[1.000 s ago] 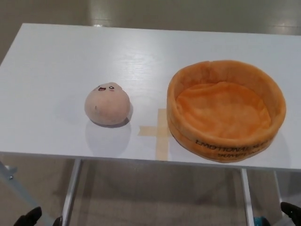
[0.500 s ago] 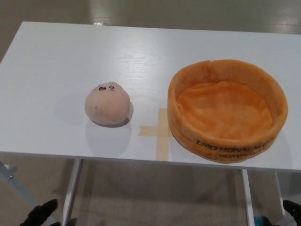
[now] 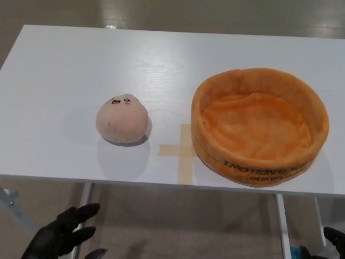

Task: Use the left hand to pick up the pink round toy on the left and place it inside the orange plate on the desk.

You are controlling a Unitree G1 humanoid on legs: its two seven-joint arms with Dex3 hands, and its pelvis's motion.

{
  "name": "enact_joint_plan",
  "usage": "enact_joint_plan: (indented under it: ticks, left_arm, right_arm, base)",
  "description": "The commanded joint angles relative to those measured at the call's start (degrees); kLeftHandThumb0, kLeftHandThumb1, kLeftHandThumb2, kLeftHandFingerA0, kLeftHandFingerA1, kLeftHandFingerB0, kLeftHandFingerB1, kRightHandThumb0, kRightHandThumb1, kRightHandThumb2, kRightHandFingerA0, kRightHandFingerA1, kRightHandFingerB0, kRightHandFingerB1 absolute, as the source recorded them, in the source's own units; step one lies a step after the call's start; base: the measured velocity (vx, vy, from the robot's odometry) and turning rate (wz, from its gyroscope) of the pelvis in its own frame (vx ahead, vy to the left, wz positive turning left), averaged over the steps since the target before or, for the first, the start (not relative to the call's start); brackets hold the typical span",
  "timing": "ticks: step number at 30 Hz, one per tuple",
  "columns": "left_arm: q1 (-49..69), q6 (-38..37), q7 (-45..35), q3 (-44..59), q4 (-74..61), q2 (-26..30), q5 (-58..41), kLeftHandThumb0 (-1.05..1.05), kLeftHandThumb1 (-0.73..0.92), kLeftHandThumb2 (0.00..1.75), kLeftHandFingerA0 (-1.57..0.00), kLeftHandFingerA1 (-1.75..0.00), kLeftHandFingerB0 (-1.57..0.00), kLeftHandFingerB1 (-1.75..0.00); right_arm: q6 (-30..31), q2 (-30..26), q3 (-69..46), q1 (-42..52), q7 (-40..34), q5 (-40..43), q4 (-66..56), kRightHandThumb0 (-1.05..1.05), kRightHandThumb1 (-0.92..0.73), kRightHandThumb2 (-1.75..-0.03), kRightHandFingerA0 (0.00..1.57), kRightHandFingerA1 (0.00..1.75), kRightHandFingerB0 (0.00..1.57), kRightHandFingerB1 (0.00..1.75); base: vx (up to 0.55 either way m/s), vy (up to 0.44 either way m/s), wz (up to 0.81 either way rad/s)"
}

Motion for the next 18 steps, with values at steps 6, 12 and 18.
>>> enact_joint_plan:
  ticks: [6, 12, 18]
  left_arm:
    - [15.39, 5.37, -35.41, -10.0, -53.74, 22.63, -23.02, -0.52, 0.41, 0.77, -0.32, -0.5, -0.31, -0.47]
    - [15.18, 7.03, -36.02, -6.74, -64.4, 27.79, -29.76, -0.5, 0.4, 0.78, -0.39, -0.53, -0.31, -0.47]
    - [15.26, 7.24, -35.24, -3.52, -70.24, 30.68, -33.54, -0.45, 0.55, 0.57, -0.47, -0.42, -0.41, -0.35]
  right_arm:
    - [-0.42, 0.01, -0.01, -0.43, -0.52, 0.11, 0.75, -0.4, -0.34, -0.98, 0.39, 0.77, 0.17, 0.63]
    - [-0.25, 0.06, -0.03, -0.67, -0.61, 0.15, 0.74, -0.4, -0.34, -0.98, 0.4, 0.77, 0.17, 0.64]
    - [-0.77, -0.06, -0.06, -0.55, -0.39, 0.2, 0.71, -0.37, -0.43, -0.84, 0.32, 0.99, 0.12, 0.8]
  base:
    - [0.0, 0.0, 0.0]
    - [0.0, 0.0, 0.0]
    - [0.0, 0.0, 0.0]
